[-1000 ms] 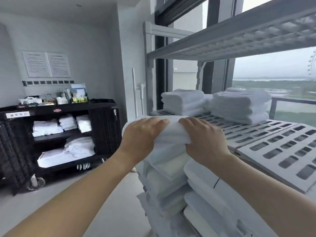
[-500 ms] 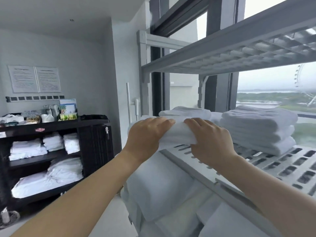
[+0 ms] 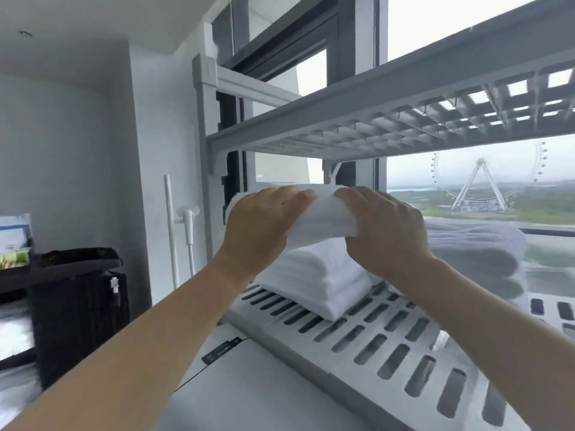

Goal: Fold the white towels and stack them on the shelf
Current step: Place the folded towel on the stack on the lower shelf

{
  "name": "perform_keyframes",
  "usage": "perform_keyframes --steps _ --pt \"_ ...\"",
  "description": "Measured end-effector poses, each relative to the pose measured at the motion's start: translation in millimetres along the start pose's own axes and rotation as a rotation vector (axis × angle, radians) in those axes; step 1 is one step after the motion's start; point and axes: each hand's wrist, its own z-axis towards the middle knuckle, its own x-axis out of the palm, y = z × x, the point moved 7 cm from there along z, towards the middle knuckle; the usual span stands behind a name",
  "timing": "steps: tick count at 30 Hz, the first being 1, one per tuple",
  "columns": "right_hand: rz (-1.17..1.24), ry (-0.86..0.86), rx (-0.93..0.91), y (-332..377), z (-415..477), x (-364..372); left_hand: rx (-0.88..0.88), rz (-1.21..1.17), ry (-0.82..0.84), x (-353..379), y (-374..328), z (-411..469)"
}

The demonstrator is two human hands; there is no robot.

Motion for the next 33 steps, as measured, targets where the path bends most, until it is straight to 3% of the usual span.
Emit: perform_keyframes --steps 11,25,33 --pt "-0.321 0.030 0.156 -13.7 67.6 84.9 0.176 -0.219 -0.078 116.7 76.2 51.3" --pt "-0.451 0.074 0.200 -44.3 98.5 173.1 0.244 -0.357 -0.191 227.0 110.7 75.7" --pt "-0.509 0.220 0.270 -83.8 118.3 223.4 0.224 -0.429 -0.162 294.5 118.9 97.5"
